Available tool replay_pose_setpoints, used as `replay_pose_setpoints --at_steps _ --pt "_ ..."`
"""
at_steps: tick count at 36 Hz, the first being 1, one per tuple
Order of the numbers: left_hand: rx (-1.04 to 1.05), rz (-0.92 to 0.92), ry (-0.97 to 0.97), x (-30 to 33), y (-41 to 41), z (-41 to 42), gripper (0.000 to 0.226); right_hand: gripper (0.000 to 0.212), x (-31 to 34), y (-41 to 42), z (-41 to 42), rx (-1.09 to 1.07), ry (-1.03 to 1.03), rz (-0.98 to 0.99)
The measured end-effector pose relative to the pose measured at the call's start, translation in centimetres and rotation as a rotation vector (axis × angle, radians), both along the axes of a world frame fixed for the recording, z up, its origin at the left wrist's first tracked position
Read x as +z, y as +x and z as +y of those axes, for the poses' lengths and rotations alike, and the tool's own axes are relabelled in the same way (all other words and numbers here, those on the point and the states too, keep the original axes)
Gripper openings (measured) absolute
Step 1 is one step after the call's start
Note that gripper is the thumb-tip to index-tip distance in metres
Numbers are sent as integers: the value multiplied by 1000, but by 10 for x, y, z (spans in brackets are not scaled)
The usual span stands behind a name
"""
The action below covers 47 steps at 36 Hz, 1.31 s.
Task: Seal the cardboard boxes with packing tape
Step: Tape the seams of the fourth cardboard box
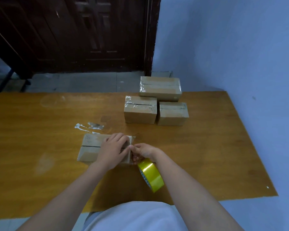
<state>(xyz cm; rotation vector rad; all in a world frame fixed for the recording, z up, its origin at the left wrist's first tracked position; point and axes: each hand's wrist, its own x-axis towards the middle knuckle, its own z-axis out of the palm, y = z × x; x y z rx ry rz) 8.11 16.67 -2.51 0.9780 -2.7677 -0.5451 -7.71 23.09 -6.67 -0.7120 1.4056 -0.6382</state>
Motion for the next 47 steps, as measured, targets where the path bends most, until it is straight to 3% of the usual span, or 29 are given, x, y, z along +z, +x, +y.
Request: replay_pose_setpoints --at_steps 3,6,8,9,16,22,34,41,44,47 --pt "32 -112 -43 7 -25 -7 35 74 -4 1 3 -66 -10 -55" --pt "49 -244 -40 10 -46 -15 33 51 -1 3 8 -132 -18 -99" --pt "63 -294 -35 10 -56 -19 25 24 -3 4 10 -157 -30 -89" --pt "74 -302 -29 9 -59 -20 21 22 -4 4 10 -174 -27 -64" --pt "69 -90 106 -5 -56 -31 10 35 -6 -4 21 -310 -23 52" --pt "-63 -41 158 -5 -49 -34 20 35 -13 -10 23 -391 -3 74" --pt "-306 114 -8 -14 -37 -31 25 33 -1 -3 24 -431 17 95" --pt "-198 39 85 -10 -39 -32 30 34 4 -3 26 -455 31 93" --pt "-168 91 155 1 -35 -35 31 36 4 -4 27 -474 25 98" --pt "-164 84 116 16 -24 -34 26 37 1 -4 28 -488 10 94"
